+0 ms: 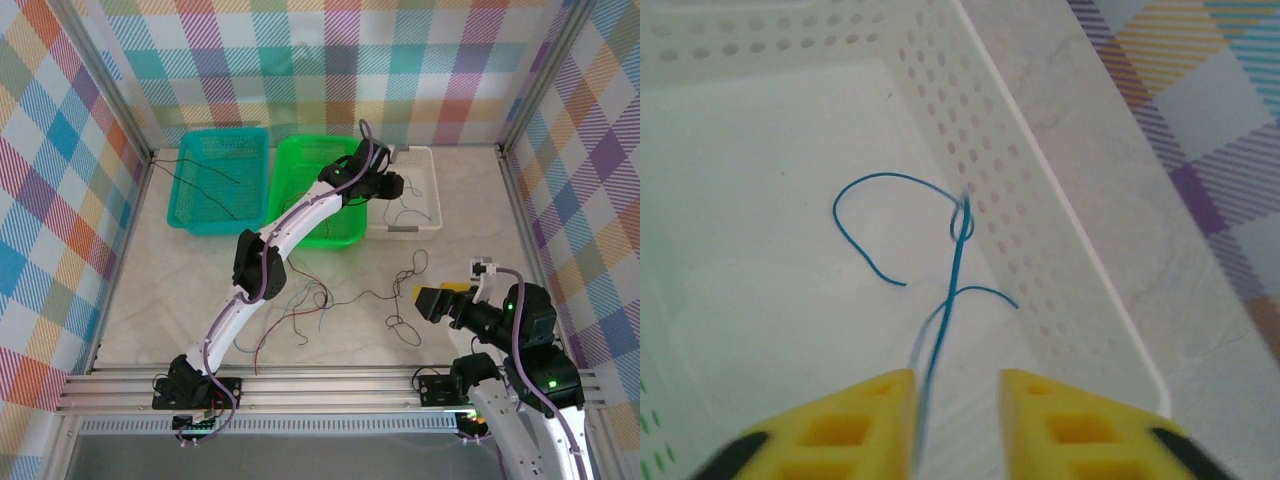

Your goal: Untangle the cables

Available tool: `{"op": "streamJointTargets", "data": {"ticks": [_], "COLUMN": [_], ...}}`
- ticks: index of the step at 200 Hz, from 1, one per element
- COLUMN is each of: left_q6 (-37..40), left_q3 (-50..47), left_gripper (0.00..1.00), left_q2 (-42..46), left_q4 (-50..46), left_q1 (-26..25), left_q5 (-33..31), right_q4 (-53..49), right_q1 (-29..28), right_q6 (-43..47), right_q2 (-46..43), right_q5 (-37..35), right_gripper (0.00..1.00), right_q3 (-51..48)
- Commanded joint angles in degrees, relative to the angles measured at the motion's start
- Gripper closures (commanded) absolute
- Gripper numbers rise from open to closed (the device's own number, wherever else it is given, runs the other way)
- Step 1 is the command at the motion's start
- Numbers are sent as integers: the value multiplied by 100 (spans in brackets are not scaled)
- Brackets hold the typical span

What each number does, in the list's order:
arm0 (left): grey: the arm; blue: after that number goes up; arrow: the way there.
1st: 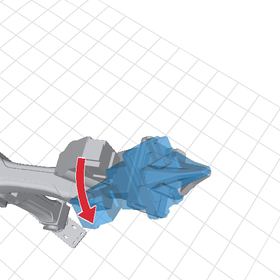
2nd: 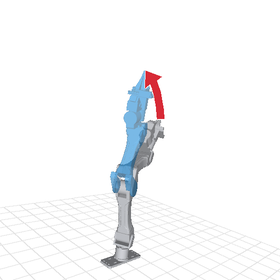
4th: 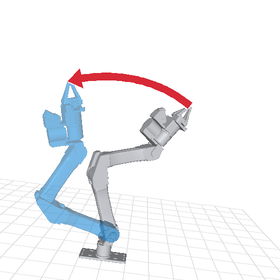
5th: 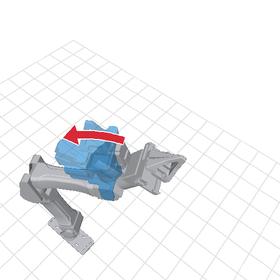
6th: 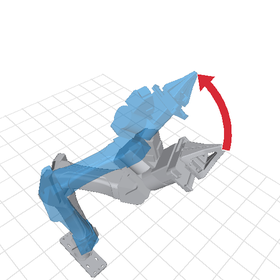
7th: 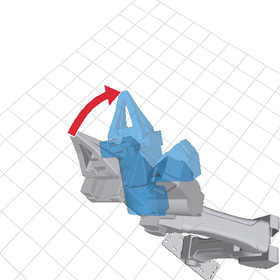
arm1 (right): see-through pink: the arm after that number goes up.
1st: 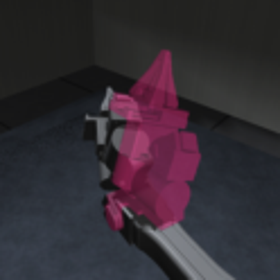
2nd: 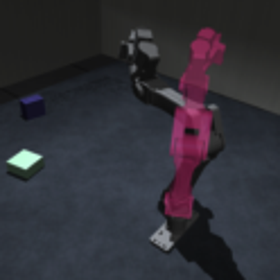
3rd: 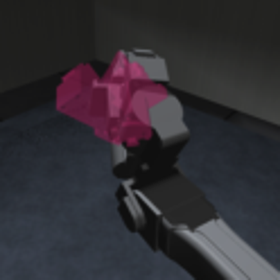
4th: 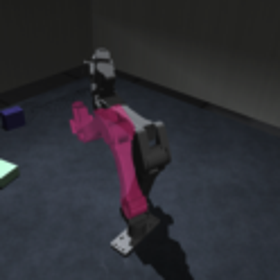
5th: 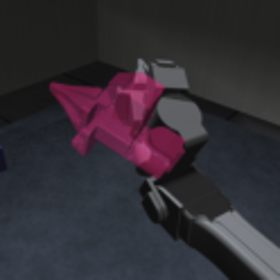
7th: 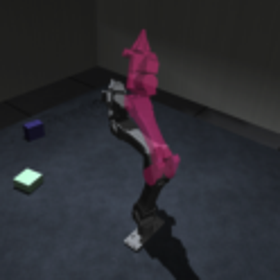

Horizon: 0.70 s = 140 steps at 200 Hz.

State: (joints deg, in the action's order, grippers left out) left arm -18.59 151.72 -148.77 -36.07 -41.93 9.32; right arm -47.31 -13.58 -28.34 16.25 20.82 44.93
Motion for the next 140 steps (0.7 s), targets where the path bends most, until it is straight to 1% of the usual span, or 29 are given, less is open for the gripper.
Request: {"op": "streamJointTargets", "data": {"ticks": [1,31,56,75,87,92,102,110,116,123,140], "left_q6": [91,216,273,330,342,336,299,257,236,206,110], "left_q3": [200,207,207,170,-115,-378,-1418,-2291,-3124,-3821,-4936], "left_gripper": [57,44,35,31,29,29,28,26,22,19,17], "left_q2": [199,489,898,1360,1780,2044,2695,3317,3792,4267,5135], "left_q4": [-224,-334,-475,-794,-1003,-1005,-729,-252,103,415,545], "left_q1": [-49,-52,-47,-45,-49,-46,-50,-51,-51,-51,-14], "left_q5": [-4,43,-65,-186,-330,-406,-538,-624,-682,-783,-978], "right_q4": [-259,-161,-160,-207,-247,-246,-205,-108,42,218,661], "right_q1": [-39,-39,-39,-39,-39,-39,-39,-39,-39,-46,-118], "right_q6": [-132,-256,-295,-254,-201,-164,-146,-149,-162,-193,-305], "right_q2": [149,159,184,279,408,502,751,880,982,1057,1149], "right_q5": [-271,-220,-243,-254,-197,-97,146,334,530,721,1003], "right_gripper": [0,0,0,0,0,0,0,0,0,0,0], "right_q3": [17,-44,-54,-60,-84,-101,-172,-267,-368,-478,-711]}}
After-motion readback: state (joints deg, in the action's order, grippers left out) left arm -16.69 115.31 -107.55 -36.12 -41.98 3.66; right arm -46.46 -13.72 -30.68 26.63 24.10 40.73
